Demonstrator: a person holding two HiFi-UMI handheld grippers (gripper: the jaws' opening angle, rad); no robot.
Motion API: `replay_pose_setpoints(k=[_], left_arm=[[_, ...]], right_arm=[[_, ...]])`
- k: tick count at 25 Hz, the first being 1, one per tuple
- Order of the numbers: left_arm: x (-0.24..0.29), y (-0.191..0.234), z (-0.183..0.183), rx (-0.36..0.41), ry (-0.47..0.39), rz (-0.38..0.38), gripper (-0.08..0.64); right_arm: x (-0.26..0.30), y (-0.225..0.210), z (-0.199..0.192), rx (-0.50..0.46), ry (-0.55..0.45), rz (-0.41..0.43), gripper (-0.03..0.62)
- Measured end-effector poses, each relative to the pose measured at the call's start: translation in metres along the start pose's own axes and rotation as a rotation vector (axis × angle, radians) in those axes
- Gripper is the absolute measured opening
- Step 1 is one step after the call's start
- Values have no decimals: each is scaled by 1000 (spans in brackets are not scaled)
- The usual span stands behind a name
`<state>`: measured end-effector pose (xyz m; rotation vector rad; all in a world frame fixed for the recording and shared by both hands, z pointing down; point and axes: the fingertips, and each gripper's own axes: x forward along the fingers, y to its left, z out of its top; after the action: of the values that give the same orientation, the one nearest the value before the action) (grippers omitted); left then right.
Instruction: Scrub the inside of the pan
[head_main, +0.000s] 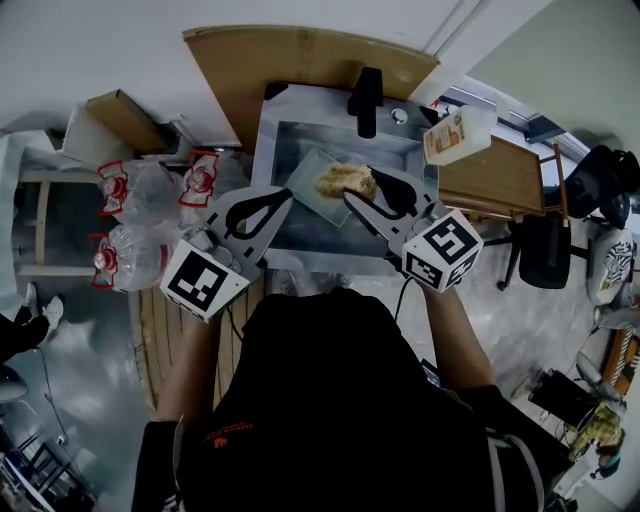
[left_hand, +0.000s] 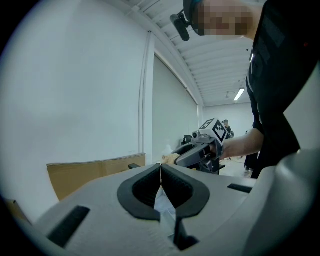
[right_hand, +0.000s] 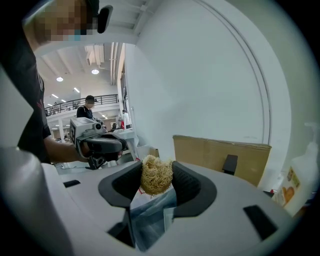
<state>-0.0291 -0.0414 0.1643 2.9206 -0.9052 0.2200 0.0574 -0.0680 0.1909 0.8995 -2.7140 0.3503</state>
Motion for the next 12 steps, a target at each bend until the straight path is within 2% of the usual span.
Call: replay_pose_setpoints(k=[12], left_arm=[[3, -1, -2, -9, -2, 9, 18]], right_arm=[[0, 2, -2, -6, 14, 23, 187]])
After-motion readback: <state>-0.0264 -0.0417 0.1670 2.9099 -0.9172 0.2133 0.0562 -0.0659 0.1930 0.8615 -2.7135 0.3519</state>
